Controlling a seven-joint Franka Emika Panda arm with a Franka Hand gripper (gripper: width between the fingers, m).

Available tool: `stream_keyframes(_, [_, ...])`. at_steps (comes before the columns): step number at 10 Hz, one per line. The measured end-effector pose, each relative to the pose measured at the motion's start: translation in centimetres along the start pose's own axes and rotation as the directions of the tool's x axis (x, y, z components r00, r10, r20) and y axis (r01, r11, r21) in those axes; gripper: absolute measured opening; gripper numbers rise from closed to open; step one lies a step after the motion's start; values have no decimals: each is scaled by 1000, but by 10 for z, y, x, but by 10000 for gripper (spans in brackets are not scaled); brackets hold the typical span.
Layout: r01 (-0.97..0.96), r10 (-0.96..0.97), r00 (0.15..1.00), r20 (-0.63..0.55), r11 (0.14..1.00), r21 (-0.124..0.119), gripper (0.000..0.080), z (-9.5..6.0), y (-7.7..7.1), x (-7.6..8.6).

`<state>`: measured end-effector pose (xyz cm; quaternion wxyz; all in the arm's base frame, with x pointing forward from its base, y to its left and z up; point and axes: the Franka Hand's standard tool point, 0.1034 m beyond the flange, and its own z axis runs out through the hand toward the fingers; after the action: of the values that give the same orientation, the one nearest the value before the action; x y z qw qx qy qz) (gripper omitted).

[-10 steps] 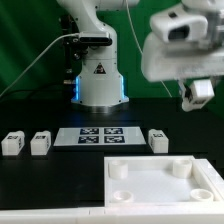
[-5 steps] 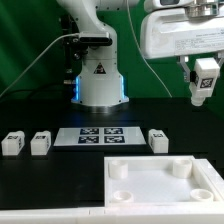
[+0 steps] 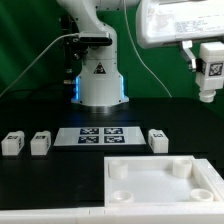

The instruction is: Assemble one leg

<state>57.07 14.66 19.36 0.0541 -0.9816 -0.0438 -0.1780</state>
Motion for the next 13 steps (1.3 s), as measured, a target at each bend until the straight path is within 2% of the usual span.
stream_keyframes(2, [-6, 6, 999, -41, 1000, 8, 290, 7, -1, 37])
stream_keyframes(6, [-10, 11, 999, -41, 1000, 12, 290, 11, -3, 28])
stream_keyframes(7, [11, -8, 993, -122, 1000, 23, 290, 23, -9, 11])
stream_keyframes(8, [37, -36, 993, -117, 999, 12, 290, 44, 2, -11])
stream_keyframes(9, [48, -47, 989, -142, 999, 6, 290, 57, 11, -5])
stream_keyframes(10, [64, -63, 984, -167, 998, 3, 290, 68, 14, 0])
stream_keyframes(13, [68, -69, 986, -154, 998, -17, 290, 91, 30, 4])
